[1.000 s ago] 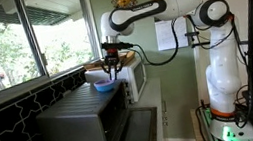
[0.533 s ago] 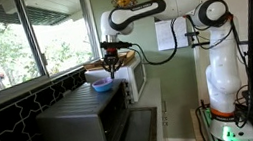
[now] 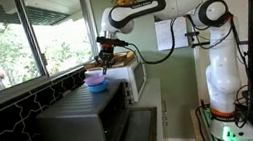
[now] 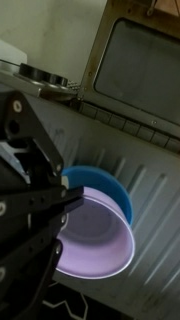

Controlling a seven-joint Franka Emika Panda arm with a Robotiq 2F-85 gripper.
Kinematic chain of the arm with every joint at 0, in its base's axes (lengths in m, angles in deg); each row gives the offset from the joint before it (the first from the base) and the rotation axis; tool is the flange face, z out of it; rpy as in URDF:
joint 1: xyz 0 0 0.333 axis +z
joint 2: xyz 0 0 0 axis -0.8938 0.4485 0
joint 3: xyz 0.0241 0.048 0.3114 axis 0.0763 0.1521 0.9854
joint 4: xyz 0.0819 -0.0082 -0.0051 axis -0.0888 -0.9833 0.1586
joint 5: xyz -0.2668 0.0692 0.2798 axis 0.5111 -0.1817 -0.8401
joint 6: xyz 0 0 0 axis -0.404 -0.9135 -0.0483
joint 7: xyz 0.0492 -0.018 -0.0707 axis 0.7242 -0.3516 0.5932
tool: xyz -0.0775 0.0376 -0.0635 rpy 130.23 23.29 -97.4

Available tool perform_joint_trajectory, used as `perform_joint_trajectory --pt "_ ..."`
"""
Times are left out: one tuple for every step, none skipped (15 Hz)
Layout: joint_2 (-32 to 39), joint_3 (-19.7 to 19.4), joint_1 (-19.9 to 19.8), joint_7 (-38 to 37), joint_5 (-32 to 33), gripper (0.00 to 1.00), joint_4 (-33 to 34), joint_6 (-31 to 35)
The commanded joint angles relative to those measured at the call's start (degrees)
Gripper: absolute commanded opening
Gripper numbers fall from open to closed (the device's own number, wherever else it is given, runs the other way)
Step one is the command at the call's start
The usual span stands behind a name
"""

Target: Remove the purple bowl from the bowls stack on top of the oven and put it in the oven on the oven wire rack

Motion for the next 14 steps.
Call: perform_joint_trajectory --pt "-1.10 -1.69 0.91 1.20 -3.87 0.01 -1.44 5.34" --pt "-1.21 -1.69 0.89 1.10 -3.39 0.01 -1.41 6.47" --pt "-1.63 -1.82 0.92 1.61 -3.70 0.01 -1.52 7.52" --pt "-2.41 -1.95 0.92 2.57 -3.37 0.01 -1.80 8.46" --pt "-3.22 -2.16 0.89 3.50 -3.67 0.01 -2.09 9.22" --pt "-4.53 -2.52 0.85 5.32 -4.13 0.01 -2.60 9.23" --pt "-5.60 -2.80 0.81 6.65 -4.44 0.01 -3.00 8.92" --pt "-7.32 -3.28 0.87 9.22 -5.56 0.01 -4.16 9.03" --pt "-8.87 -3.73 0.96 11.48 -6.79 0.01 -5.08 9.16" --pt "-10.23 -4.11 1.02 13.62 -7.64 0.01 -5.81 8.77" --pt "-11.88 -4.53 1.14 15.98 -8.65 0.01 -6.77 8.00" --pt "-13.35 -4.88 1.26 18.23 -9.38 0.01 -7.60 7.03" --pt "-14.76 -5.23 1.41 20.64 -9.90 0.01 -8.47 5.85" --pt "-16.12 -5.52 1.53 23.23 -10.26 0.01 -9.35 4.23"
